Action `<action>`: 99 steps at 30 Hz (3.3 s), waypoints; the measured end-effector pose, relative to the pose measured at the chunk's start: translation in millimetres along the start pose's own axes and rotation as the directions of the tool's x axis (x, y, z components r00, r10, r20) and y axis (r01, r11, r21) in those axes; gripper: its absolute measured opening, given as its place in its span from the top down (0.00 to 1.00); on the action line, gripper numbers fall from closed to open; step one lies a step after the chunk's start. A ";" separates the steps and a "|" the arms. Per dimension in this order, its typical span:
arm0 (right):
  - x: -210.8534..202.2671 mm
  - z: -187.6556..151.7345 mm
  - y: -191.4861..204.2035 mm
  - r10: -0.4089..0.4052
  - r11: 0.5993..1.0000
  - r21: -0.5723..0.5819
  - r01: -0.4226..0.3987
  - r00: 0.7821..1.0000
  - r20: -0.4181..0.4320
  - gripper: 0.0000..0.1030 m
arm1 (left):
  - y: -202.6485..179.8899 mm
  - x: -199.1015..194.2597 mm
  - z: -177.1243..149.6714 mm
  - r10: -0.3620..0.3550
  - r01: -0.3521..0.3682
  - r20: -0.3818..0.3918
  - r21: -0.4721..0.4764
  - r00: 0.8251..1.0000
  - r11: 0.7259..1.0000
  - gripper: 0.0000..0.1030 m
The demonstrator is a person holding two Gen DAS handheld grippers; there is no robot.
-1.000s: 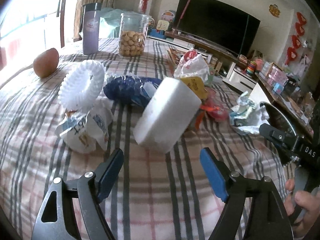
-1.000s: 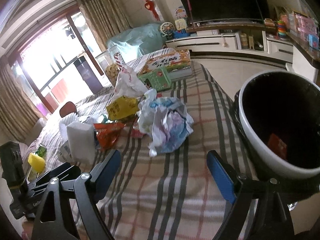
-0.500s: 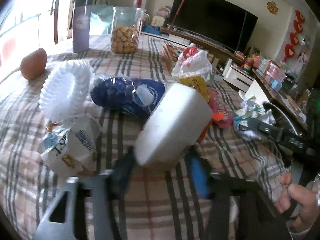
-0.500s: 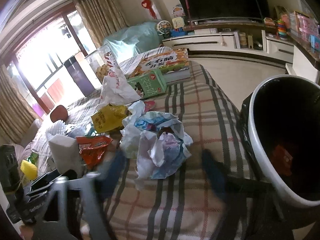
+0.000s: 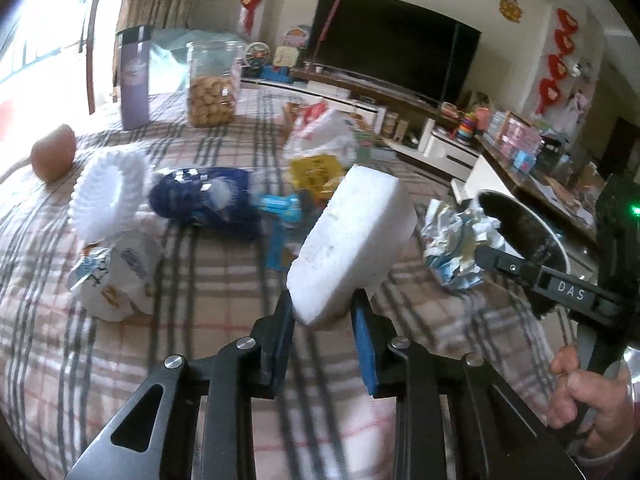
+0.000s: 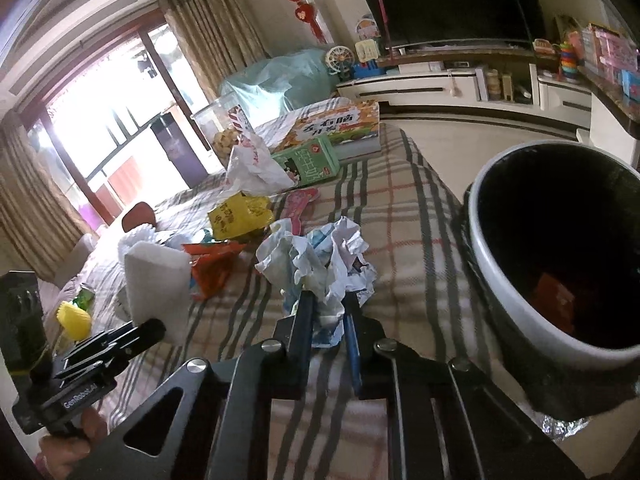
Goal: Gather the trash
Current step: 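Carry the tissue and foam block in both tools over the black bin, then open the right tool to drop the tissue while the left tool drops the foam block, then move both open tools back from the bin to the table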
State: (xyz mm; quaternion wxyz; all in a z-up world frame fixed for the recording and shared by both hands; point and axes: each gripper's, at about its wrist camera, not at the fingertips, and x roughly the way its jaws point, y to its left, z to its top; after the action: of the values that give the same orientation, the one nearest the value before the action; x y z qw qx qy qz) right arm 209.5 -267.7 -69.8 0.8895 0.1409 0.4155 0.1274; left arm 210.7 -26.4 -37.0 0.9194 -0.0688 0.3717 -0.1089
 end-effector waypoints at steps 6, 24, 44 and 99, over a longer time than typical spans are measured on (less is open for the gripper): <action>-28.0 -2.1 -9.8 0.000 1.000 0.021 -0.001 0.999 0.036 0.87 | -20.1 1.8 1.8 -0.035 0.036 -0.014 0.043 0.999 0.998 0.74; -80.3 0.7 -55.8 -0.040 0.995 0.096 0.028 0.991 0.127 0.90 | -79.9 27.0 20.6 -0.111 0.116 -0.042 0.162 0.993 0.980 0.74; -108.0 4.6 -117.0 -0.145 0.976 0.186 0.112 0.974 0.175 0.90 | -144.7 74.9 44.5 -0.143 0.163 -0.095 0.262 0.985 0.951 0.74; -90.4 14.7 -105.0 -0.129 0.976 0.195 0.099 0.981 0.147 0.14 | -119.2 67.8 25.7 -0.081 0.092 -0.085 0.125 0.993 0.988 0.39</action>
State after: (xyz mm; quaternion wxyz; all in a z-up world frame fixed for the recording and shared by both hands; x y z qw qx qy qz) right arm 176.1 -398.4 -34.6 0.9084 0.2095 0.3609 0.0248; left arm 258.3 -157.5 -39.2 0.9007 -0.0212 0.3970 -0.1750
